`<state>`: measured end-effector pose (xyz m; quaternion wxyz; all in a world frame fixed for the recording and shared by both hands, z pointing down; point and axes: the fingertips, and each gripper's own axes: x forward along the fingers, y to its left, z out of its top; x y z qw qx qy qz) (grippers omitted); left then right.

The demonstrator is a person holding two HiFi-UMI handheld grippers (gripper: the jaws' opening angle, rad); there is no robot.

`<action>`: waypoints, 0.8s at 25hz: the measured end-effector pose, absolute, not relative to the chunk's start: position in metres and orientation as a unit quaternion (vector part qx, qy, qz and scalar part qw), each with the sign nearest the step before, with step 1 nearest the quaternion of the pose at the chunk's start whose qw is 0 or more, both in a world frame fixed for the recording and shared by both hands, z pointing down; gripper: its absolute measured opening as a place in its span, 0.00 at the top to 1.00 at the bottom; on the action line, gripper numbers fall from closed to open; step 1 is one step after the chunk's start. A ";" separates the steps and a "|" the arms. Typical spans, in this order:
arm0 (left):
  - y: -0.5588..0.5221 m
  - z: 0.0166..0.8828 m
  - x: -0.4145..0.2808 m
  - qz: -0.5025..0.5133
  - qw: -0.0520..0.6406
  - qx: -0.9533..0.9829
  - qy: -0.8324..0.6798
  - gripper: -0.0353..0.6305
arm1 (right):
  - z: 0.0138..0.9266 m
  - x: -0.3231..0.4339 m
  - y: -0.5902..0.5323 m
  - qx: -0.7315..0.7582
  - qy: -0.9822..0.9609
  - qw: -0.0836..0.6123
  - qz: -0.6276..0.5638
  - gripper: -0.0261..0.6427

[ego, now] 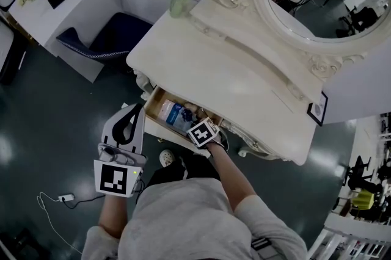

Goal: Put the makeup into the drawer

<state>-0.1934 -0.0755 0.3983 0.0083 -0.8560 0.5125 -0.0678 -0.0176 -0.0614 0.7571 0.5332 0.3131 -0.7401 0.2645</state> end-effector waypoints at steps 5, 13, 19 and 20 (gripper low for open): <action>-0.083 0.398 -0.191 -0.071 0.009 -0.857 0.511 0.93 | 0.757 -0.018 -0.062 0.316 -0.738 0.530 0.273 0.83; -0.096 0.397 -0.172 -0.073 0.007 -0.862 0.501 0.93 | 0.733 -0.015 -0.083 0.352 -0.770 0.447 0.288 0.77; -0.107 0.390 -0.151 -0.067 0.011 -0.868 0.491 0.93 | 0.700 -0.005 -0.094 0.379 -0.792 0.360 0.316 0.91; -0.109 0.389 -0.148 -0.066 0.012 -0.870 0.489 0.93 | 0.692 -0.003 -0.095 0.381 -0.798 0.342 0.318 0.92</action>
